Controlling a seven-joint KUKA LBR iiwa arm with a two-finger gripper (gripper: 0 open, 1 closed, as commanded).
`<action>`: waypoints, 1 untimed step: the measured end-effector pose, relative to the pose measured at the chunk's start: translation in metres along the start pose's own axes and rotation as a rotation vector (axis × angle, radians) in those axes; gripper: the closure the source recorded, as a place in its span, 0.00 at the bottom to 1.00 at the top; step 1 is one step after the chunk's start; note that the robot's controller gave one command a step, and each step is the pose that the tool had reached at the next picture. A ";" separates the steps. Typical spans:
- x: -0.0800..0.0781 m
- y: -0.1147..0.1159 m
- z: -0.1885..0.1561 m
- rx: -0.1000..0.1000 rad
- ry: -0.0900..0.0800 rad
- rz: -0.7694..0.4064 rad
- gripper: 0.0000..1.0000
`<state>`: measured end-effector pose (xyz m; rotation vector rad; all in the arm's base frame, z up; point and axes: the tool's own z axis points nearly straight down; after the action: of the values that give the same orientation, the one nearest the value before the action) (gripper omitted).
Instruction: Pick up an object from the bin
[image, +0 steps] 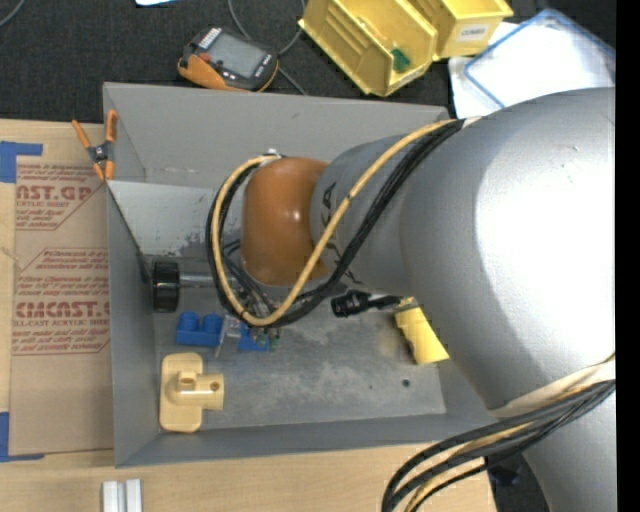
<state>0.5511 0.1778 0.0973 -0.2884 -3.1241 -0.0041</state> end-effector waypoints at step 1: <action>-0.002 0.002 -0.031 -0.005 -0.007 0.000 1.00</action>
Offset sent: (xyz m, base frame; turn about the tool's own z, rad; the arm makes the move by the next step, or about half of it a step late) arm 0.0013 0.0009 0.0240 0.0000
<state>0.5532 0.1790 0.1280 -0.2885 -3.1317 -0.0106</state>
